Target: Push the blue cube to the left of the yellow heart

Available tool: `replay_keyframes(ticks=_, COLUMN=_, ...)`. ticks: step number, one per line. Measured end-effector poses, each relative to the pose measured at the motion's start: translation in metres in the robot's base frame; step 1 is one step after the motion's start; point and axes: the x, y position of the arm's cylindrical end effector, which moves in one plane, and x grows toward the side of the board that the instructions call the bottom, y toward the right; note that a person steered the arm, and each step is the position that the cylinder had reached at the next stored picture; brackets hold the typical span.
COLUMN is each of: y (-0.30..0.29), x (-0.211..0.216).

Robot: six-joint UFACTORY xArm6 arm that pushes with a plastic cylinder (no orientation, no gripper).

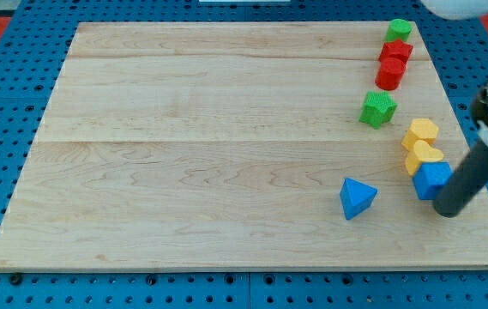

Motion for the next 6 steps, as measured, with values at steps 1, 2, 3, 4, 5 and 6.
replay_keyframes(ticks=1, y=-0.033, x=-0.025)
replay_keyframes(ticks=2, y=-0.021, x=-0.016)
replay_keyframes(ticks=3, y=0.049, x=0.008)
replay_keyframes(ticks=4, y=0.054, x=-0.011)
replay_keyframes(ticks=5, y=0.007, x=-0.026)
replay_keyframes(ticks=6, y=-0.031, x=-0.037)
